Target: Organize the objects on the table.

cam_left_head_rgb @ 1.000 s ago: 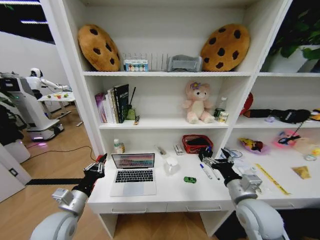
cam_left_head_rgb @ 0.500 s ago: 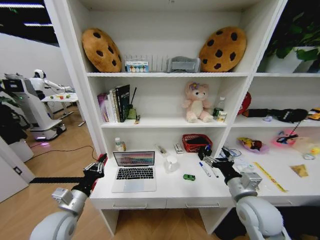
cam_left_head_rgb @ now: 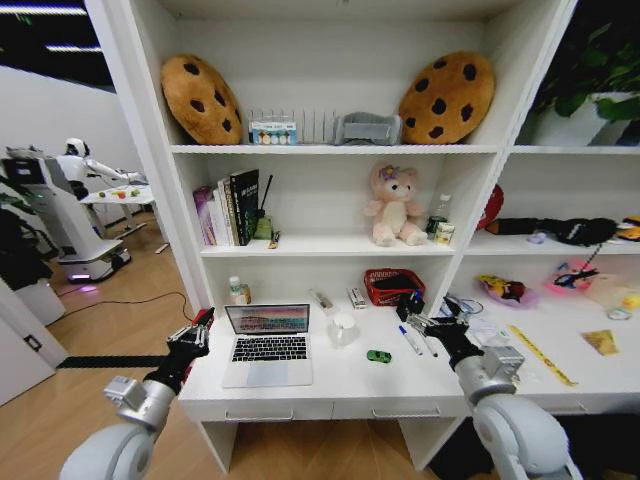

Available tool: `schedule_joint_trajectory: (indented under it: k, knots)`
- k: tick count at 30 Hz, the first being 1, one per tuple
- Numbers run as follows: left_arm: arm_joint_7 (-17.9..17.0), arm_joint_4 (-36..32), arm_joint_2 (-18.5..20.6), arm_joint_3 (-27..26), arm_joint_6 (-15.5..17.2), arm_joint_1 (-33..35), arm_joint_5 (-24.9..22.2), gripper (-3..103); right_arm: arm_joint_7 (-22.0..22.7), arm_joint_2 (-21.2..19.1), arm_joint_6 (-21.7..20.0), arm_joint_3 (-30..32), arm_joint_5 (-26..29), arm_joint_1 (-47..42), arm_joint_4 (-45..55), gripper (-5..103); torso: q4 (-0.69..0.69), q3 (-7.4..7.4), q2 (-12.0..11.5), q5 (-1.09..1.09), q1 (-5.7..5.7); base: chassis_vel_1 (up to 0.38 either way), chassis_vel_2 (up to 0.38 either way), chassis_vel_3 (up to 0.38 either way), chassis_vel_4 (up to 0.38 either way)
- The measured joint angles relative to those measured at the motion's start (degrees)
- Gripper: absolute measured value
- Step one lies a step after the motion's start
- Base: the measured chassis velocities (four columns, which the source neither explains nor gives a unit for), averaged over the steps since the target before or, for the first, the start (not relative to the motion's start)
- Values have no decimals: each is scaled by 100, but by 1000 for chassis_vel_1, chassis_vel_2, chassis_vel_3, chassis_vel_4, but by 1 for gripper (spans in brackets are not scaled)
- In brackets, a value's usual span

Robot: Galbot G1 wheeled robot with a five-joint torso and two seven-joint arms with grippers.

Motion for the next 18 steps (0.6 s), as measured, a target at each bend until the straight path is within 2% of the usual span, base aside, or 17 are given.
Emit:
schedule_joint_trajectory:
  k: [18]
  knots:
    - [60,18,-6,17,-9,-19,7,0,-42,4,-1,20,-5,-4,-20,100,0,0,0,0,0,-4,3,10,-7]
